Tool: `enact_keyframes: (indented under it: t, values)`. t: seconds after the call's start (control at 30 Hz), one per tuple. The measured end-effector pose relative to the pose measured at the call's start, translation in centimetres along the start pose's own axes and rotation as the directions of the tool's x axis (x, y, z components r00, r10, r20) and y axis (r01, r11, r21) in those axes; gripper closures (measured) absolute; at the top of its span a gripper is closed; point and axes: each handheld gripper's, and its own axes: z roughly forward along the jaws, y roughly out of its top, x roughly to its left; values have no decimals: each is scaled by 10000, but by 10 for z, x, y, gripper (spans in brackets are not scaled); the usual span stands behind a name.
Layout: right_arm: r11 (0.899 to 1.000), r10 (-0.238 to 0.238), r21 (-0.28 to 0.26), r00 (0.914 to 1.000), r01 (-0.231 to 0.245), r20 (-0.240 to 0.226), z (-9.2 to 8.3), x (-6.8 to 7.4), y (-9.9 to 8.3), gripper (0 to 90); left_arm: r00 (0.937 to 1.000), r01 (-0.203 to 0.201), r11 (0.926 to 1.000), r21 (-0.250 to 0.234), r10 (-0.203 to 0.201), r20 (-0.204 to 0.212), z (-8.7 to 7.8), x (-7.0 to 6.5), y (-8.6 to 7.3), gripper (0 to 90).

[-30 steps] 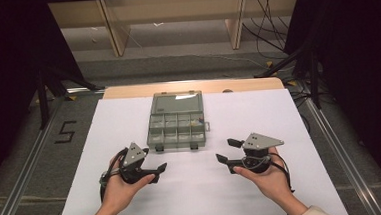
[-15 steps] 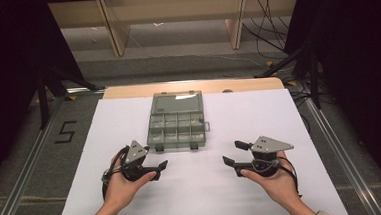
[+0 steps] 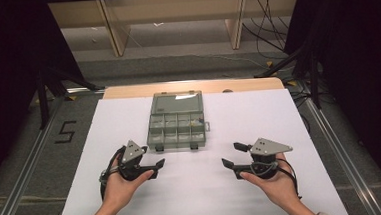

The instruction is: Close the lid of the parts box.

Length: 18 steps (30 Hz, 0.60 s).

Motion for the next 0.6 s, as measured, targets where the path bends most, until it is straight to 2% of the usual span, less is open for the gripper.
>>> enact_keyframes:
  t: [0.03, 0.07, 0.1, 0.17, 0.2, 0.27, 0.33, 0.4, 0.6]
  values:
    - [9999, 53, -110, 10000, -54, -49, 1, 1, 0, 300, 9998, 196, 9998, -74, -196, 79, 0, 0, 0, 219]
    - [9999, -40, 129, 9999, 38, 114, -1, 1, 0, 300, 10000, 77, 9999, -98, -76, 45, 0, 0, 1, 219]
    - [10000, -26, 20, 10000, 25, 55, 0, 1, 0, 300, 10000, 74, 9999, -113, -74, 48, 0, 0, 1, 220]
    - [9998, -24, 210, 9999, 22, 106, -1, 1, 0, 300, 9999, 88, 9999, -115, -87, 52, 0, 0, 1, 221]
    - [9998, 104, -157, 9999, -104, 26, 1, 1, -1, 309, 9999, 106, 9999, -131, -105, 55, 0, 0, 1, 222]
    - [9996, 116, -253, 9996, -109, 255, -1, -1, 0, 314, 9999, 135, 9998, -152, -134, 72, 0, 0, 1, 225]
    - [9995, 198, -270, 9995, -192, 226, -2, -2, 0, 312, 9999, 146, 9998, -157, -145, 68, 0, 0, 1, 229]
    - [9998, 173, 81, 9994, -175, 286, -3, -3, -1, 310, 9998, 169, 9997, -167, -168, 46, 0, 0, 1, 235]
    - [9998, 127, -146, 9997, -125, 192, -1, 0, 0, 310, 9993, 384, 9989, -265, -384, 1, 0, 3, 3, 286]
